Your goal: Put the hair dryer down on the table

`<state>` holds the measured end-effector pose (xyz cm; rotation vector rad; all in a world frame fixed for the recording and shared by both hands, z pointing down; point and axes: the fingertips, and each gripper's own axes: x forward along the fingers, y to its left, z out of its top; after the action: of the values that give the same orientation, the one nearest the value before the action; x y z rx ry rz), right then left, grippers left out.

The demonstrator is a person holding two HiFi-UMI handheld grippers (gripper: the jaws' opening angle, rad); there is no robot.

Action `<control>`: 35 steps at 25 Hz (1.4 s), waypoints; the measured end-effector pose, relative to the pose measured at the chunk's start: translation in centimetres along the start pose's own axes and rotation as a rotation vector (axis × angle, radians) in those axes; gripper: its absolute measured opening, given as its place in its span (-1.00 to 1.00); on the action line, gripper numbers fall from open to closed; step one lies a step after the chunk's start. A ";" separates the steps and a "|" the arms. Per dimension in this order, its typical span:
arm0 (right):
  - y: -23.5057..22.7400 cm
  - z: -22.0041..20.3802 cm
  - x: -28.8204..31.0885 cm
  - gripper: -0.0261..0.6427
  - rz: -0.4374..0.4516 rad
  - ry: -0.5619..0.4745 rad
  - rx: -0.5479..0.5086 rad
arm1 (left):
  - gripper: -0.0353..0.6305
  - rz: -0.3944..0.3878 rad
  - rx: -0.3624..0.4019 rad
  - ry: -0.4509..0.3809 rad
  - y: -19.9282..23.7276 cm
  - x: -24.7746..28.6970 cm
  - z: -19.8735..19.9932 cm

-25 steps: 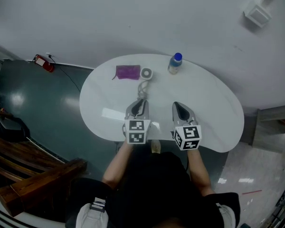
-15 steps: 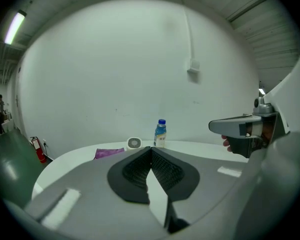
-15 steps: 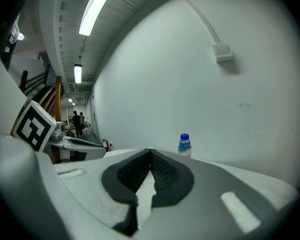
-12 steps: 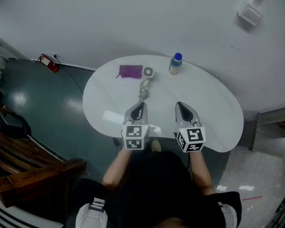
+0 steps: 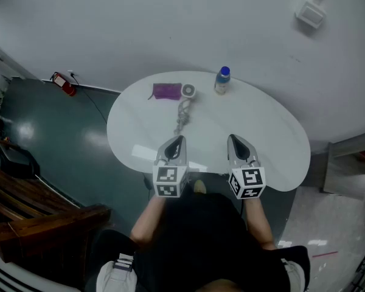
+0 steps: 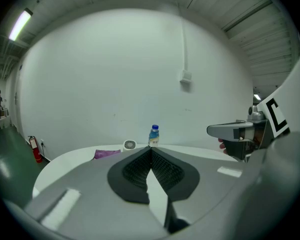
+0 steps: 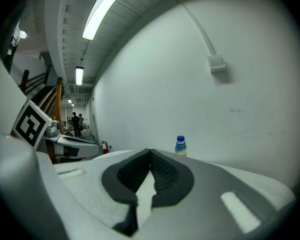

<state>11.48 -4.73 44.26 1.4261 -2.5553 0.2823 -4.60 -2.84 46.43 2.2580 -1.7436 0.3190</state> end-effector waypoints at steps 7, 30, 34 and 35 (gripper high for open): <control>0.8 -0.8 -1.8 -0.91 0.003 0.007 -0.006 | -0.88 -0.001 -0.003 -0.032 -0.3 -2.1 0.4; 1.5 -0.4 -2.5 -0.91 0.045 -0.019 -0.009 | -0.88 0.000 0.010 -0.047 -1.5 -2.9 1.1; 1.1 -0.5 -2.5 -0.91 0.044 -0.017 -0.006 | -0.88 -0.001 0.009 -0.042 -1.8 -2.5 0.9; 1.0 -0.5 -2.4 -0.91 0.045 -0.017 -0.006 | -0.88 -0.002 0.008 -0.042 -1.9 -2.3 1.0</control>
<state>11.92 -2.11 44.00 1.3767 -2.6018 0.2707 -3.39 -0.60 44.60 2.2887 -1.7636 0.2805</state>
